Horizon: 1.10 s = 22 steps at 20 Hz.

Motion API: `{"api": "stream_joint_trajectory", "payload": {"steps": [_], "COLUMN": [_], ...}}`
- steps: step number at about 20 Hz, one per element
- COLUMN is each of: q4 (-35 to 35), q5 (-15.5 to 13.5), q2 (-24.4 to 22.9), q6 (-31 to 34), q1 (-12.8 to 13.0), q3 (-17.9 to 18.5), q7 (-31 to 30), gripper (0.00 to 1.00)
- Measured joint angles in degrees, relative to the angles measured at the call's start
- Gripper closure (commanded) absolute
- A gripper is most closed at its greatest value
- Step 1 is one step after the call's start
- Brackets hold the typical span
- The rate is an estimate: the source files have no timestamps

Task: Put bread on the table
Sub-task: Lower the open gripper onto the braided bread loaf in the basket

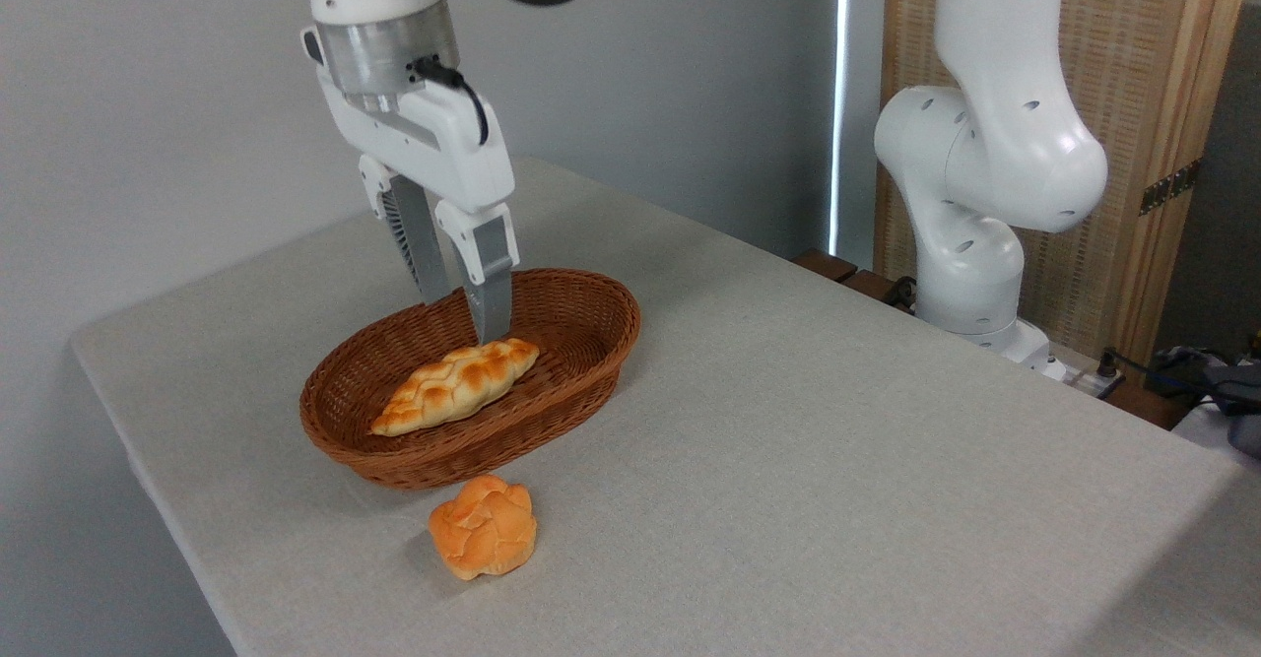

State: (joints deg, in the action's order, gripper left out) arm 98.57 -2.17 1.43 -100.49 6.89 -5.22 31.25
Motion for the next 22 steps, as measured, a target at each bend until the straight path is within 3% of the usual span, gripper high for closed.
{"api": "stream_joint_trajectory", "payload": {"steps": [9,17,22], "q4": [8.20,15.02,16.72], "q5": [-0.04,-0.04,-0.01], "q2": [0.02,0.21,0.81], "q6": [-7.34,-17.07,-18.84], "q1": [1.02,1.04,1.11], "q3": [-6.86,-9.16,-10.11], "q7": [-2.52,-2.48,-2.48], "gripper": [0.00,0.00,0.00]}}
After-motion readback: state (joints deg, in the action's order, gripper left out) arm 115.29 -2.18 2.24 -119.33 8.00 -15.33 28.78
